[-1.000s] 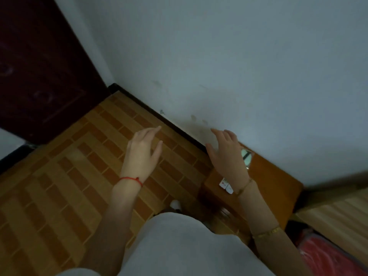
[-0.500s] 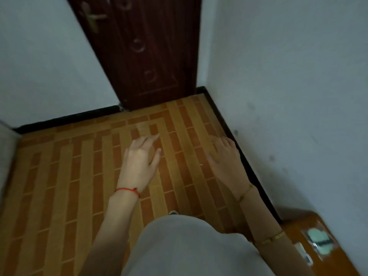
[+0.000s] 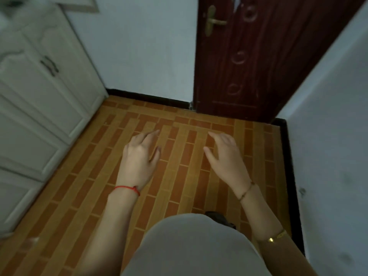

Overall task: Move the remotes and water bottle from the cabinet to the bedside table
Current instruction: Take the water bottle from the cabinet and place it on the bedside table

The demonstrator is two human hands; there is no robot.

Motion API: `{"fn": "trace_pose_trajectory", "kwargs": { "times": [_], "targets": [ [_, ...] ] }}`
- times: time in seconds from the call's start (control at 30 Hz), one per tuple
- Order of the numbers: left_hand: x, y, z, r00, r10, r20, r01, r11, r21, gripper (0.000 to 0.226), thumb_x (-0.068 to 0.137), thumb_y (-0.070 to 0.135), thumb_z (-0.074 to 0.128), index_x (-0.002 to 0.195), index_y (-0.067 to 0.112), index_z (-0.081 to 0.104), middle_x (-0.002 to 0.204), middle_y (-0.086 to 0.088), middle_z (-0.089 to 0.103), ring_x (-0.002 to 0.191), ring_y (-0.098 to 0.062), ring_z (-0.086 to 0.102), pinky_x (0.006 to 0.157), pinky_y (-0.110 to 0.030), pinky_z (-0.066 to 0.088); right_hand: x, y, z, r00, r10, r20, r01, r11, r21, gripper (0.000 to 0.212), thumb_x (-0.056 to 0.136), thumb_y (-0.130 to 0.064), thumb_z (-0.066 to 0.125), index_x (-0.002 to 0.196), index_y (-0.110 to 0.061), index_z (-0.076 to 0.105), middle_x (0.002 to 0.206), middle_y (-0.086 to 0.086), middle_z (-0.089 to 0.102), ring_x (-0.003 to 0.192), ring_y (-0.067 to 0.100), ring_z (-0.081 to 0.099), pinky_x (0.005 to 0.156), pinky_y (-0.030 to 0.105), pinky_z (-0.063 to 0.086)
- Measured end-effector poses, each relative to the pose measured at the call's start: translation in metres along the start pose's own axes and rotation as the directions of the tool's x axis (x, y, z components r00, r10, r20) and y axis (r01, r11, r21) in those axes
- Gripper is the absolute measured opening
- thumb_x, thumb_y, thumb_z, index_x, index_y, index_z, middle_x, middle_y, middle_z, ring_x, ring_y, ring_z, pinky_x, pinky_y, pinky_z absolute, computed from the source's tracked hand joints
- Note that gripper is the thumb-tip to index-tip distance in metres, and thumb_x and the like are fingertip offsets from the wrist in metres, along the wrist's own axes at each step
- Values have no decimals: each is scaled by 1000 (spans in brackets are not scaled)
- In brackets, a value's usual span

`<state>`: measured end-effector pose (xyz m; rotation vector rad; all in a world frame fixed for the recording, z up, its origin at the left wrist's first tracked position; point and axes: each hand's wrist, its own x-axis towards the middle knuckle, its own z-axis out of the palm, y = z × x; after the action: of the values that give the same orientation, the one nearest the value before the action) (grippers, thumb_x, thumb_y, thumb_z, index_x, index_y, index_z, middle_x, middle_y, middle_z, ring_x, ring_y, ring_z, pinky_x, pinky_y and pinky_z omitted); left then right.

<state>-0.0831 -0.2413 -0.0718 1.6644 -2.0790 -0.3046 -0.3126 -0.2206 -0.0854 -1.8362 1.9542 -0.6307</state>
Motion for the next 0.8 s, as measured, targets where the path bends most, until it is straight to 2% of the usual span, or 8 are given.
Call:
{"fn": "trace_pose_trajectory", "kwargs": {
  "times": [0.13, 0.37, 0.57, 0.67, 0.8],
  "targets": [
    [23, -26, 3, 991, -124, -43, 125, 992, 14, 43, 93, 23, 57, 136, 18, 53, 129, -5, 60, 121, -24, 53, 100, -46, 46, 52, -11, 17, 993, -114, 42, 114, 994, -1, 52, 100, -36, 47, 148, -18, 38, 147, 1, 45, 143, 17, 28, 116, 38, 29],
    [99, -58, 7, 947, -290, -137, 297, 954, 34, 43, 93, 26, 57, 136, 19, 52, 128, -4, 60, 121, -24, 53, 101, -45, 46, 176, -25, 39, 964, -245, 106, 241, 969, 42, 52, 99, -37, 49, 147, -21, 37, 147, -2, 45, 143, 15, 27, 112, 33, 32],
    [196, -86, -4, 889, -382, -251, 399, 917, 20, 40, 94, 25, 57, 134, 18, 54, 126, -4, 61, 120, -24, 55, 98, -46, 48, 308, -53, 33, 920, -377, 107, 368, 925, 96, 51, 99, -36, 49, 146, -18, 40, 144, 0, 49, 140, 16, 33, 114, 39, 36],
    [242, -97, -6, 851, -428, -304, 448, 894, -4, 40, 94, 24, 57, 133, 16, 55, 126, -7, 61, 118, -27, 58, 97, -46, 49, 369, -70, 31, 895, -432, 107, 421, 900, 108, 50, 99, -36, 48, 146, -18, 40, 145, -1, 48, 140, 14, 33, 113, 34, 34],
    [288, -120, -9, 805, -483, -344, 508, 861, -19, 40, 94, 24, 58, 132, 16, 55, 126, -7, 62, 118, -27, 58, 97, -45, 49, 435, -93, 41, 860, -490, 141, 469, 869, 158, 50, 99, -37, 47, 146, -20, 40, 145, -3, 47, 140, 12, 31, 113, 36, 37]
  ]
}}
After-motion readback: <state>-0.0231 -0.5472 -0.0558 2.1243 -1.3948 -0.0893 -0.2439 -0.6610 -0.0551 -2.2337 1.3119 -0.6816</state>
